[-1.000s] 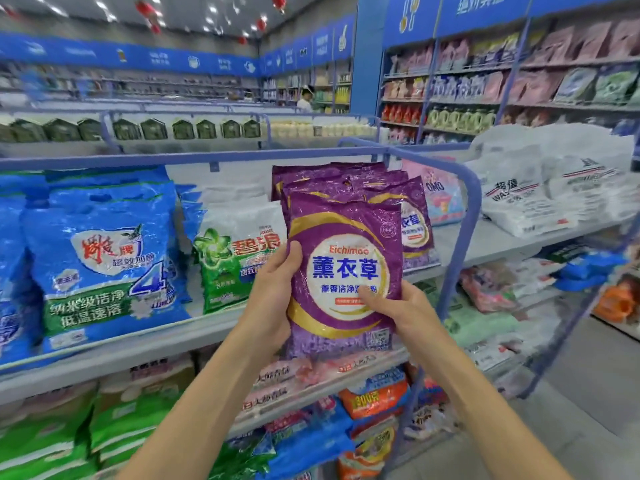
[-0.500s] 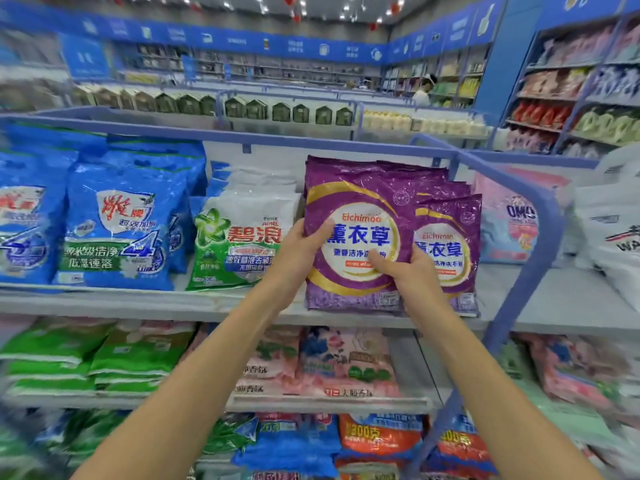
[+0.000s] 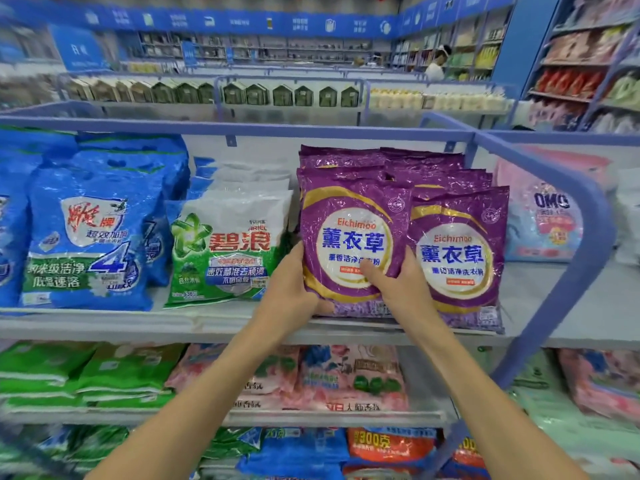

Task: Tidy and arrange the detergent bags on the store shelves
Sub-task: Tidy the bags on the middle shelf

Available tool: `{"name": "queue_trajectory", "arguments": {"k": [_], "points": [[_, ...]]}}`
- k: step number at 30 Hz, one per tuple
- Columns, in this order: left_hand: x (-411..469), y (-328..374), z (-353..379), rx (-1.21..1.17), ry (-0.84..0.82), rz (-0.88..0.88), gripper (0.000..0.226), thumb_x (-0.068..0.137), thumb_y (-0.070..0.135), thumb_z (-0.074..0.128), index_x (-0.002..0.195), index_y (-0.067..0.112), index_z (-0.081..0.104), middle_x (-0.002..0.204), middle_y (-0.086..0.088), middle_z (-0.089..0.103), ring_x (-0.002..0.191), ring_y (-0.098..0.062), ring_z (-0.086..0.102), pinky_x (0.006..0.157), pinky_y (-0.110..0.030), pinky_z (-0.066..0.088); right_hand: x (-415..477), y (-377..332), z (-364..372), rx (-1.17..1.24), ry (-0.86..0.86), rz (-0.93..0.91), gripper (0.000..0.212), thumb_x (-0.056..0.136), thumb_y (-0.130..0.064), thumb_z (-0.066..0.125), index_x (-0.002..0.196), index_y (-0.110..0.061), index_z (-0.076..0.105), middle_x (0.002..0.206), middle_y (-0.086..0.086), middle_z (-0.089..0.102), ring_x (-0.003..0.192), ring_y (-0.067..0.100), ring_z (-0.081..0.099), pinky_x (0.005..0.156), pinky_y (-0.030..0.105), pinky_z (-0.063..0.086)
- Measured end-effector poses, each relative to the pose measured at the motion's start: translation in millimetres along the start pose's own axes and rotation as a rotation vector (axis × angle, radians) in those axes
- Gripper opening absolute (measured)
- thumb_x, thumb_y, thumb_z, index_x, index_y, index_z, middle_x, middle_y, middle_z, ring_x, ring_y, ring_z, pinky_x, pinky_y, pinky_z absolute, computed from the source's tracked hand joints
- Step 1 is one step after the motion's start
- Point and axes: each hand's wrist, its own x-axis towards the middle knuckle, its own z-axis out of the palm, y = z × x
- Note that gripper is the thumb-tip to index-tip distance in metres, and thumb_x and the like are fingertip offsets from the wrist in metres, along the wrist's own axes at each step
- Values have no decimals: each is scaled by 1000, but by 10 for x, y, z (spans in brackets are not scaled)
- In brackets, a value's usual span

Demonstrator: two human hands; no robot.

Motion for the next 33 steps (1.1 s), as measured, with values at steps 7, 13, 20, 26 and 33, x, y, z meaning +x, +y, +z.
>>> {"name": "queue_trajectory", "arguments": {"k": [7, 13, 20, 26, 33], "points": [[-22, -17, 70, 16, 113, 101, 87, 65, -5, 90, 127, 36, 46, 110, 29, 59, 95, 26, 55, 75, 2, 44, -13, 35, 54, -5, 79, -31, 58, 91, -30, 77, 142, -24, 49, 128, -12, 66, 117, 2, 63, 98, 25, 54], [-142, -151, 53, 161, 28, 22, 80, 70, 8, 92, 135, 20, 46, 111, 14, 58, 103, -4, 59, 72, 1, 40, -171, -39, -41, -195, -187, 198, 126, 76, -47, 85, 162, -29, -5, 158, -5, 43, 143, 20, 43, 120, 52, 35], [-91, -171, -80, 172, -91, -143, 74, 65, 29, 96, 125, 29, 53, 102, 23, 64, 93, 3, 63, 69, -8, 43, -352, -35, -37, -396, -8, 55, 66, 78, -24, 89, 126, -20, 44, 120, -6, 60, 111, 10, 55, 91, 27, 44], [-66, -184, 19, 152, 43, -136, 60, 62, 40, 96, 107, 38, 58, 90, 28, 65, 77, 18, 59, 62, -5, 43, -349, 103, 78, -315, 131, -21, 56, 81, -23, 86, 125, -22, 52, 117, -10, 62, 108, 5, 56, 77, 7, 41], [-8, -202, 80, 126, 76, -145, 59, 61, 37, 97, 109, 28, 65, 91, 21, 70, 85, 8, 64, 68, -12, 47, -320, 126, 60, -299, 157, -45, 53, 79, -33, 87, 121, -24, 56, 115, -10, 65, 107, 7, 60, 85, 17, 48]]}}
